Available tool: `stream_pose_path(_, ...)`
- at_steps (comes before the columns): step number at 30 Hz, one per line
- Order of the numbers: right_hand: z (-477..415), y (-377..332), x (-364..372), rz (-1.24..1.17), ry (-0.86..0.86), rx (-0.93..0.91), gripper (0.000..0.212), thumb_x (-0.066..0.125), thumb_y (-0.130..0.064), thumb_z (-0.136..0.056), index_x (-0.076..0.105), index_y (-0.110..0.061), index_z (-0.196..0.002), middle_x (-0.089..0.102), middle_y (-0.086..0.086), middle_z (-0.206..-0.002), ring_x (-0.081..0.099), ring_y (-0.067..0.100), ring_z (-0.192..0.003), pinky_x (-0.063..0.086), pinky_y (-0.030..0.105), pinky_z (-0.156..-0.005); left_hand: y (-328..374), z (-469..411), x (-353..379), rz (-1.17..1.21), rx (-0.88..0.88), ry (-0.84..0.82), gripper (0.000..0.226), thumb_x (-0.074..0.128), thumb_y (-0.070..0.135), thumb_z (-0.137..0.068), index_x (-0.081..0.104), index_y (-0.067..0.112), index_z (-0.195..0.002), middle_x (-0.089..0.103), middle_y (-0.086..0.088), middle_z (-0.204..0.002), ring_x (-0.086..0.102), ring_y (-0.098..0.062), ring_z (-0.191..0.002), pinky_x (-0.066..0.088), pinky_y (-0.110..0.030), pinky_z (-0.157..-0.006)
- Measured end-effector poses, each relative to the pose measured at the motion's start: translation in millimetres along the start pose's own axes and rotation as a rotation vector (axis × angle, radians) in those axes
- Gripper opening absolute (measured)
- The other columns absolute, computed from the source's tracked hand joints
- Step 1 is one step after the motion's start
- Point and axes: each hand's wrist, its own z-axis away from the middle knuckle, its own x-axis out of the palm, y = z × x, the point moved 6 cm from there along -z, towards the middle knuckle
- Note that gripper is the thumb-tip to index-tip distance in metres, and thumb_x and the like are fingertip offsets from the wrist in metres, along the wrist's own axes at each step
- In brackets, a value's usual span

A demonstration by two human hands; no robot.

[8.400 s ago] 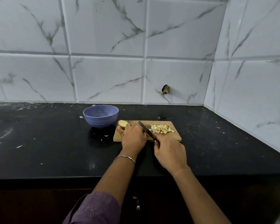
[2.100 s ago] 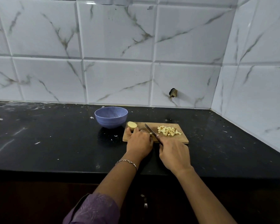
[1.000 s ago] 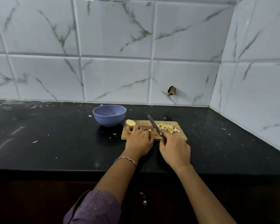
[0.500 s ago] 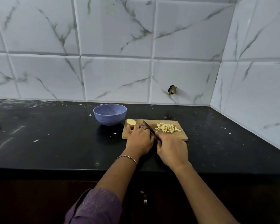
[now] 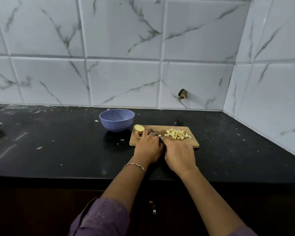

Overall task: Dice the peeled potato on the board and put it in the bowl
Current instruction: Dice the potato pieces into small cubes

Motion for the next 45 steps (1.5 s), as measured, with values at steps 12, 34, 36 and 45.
stream_pose_path(12,0.6,-0.7,-1.9,-0.005,0.003,0.033,0.036,0.043,-0.015,-0.1,0.057,-0.028,-0.131,0.07,-0.004,-0.1,0.064,0.017,-0.092,0.04,0.029,-0.064,-1.7,-2.1,3.6,0.024,0.017,-0.005,0.041,0.033,0.038,-0.101,0.064,0.018,-0.118,0.059,0.001,-0.131,0.04,-0.023,-0.123,0.026,-0.053,-0.111)
stream_pose_path(34,9.6,20.5,-12.3,-0.317,0.108,0.31,0.036,0.053,-0.034,-0.099,0.057,-0.034,-0.134,0.07,-0.005,-0.101,0.063,0.016,-0.096,0.046,0.03,-0.07,-5.3,5.5,-9.5,-0.009,-0.11,0.023,0.039,0.034,0.038,-0.1,0.058,0.012,-0.118,0.049,-0.01,-0.137,0.033,-0.028,-0.127,0.022,-0.048,-0.101)
stream_pose_path(36,11.4,20.1,-13.9,-0.317,0.113,0.301,0.035,0.054,-0.033,-0.098,0.059,-0.034,-0.133,0.07,-0.006,-0.1,0.062,0.013,-0.092,0.043,0.027,-0.065,-6.0,7.2,-13.0,-0.034,-0.133,0.037,0.037,0.035,0.036,-0.1,0.057,0.012,-0.118,0.049,-0.011,-0.136,0.033,-0.028,-0.127,0.022,-0.047,-0.1)
stream_pose_path(45,14.8,10.8,-11.2,-0.189,0.059,0.187,0.033,0.054,-0.035,-0.097,0.06,-0.036,-0.13,0.071,-0.011,-0.097,0.065,0.008,-0.087,0.046,0.023,-0.064,-32.1,13.7,-26.8,0.082,-0.445,0.161,0.03,0.049,0.015,-0.094,0.052,0.022,-0.123,0.054,-0.003,-0.126,0.045,-0.023,-0.12,0.026,-0.045,-0.101)
